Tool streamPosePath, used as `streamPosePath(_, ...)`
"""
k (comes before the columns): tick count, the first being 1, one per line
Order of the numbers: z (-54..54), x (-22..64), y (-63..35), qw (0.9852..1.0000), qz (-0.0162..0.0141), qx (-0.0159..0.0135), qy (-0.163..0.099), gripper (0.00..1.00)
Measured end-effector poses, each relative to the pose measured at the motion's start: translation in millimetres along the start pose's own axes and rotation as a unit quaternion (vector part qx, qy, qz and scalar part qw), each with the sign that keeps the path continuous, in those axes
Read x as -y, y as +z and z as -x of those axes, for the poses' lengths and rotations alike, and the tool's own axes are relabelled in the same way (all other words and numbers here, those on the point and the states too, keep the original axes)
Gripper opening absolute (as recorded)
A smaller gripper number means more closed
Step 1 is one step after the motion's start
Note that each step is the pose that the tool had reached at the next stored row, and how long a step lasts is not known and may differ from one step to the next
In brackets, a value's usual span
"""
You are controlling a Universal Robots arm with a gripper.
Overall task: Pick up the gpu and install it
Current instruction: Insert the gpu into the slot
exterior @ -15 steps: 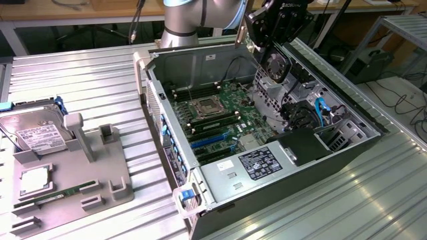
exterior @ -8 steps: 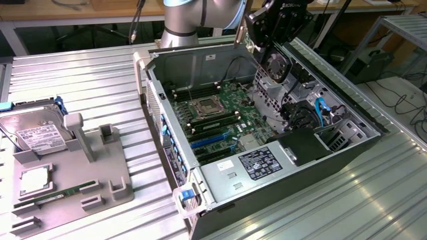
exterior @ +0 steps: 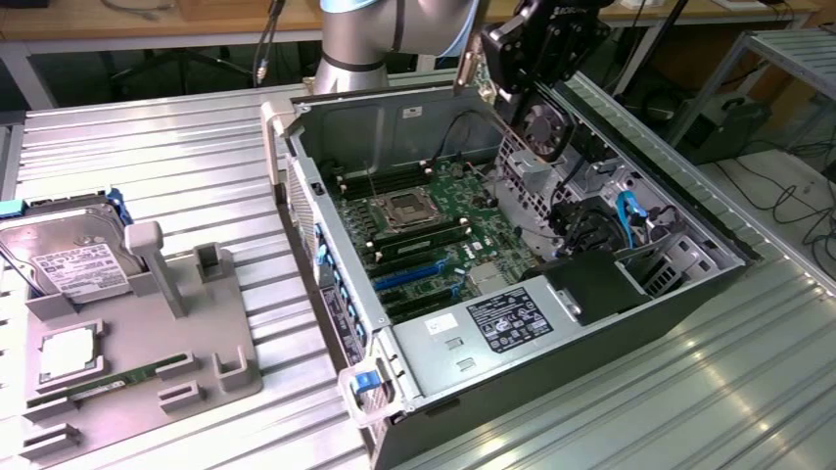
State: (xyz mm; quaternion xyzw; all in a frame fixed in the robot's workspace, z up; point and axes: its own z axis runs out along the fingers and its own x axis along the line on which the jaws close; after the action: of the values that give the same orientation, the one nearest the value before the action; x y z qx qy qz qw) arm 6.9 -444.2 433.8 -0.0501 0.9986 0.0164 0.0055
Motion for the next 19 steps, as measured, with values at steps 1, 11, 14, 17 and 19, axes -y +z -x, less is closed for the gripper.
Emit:
streamPosePath(1,0.0,0.0,0.0,1.0000,0.0001,-0.0001,-0.004,0.28)
streamPosePath(11,0.0,0.0,0.0,0.9988,0.0006,-0.0016,-0.049,0.28)
streamPosePath(14,0.0,0.0,0.0,0.9982,0.0007,-0.0019,-0.059,0.28)
streamPosePath(17,0.0,0.0,0.0,0.9975,0.0009,-0.0023,-0.071,0.28)
streamPosePath(19,0.0,0.0,0.0,0.9969,0.0010,-0.0025,-0.079,0.28)
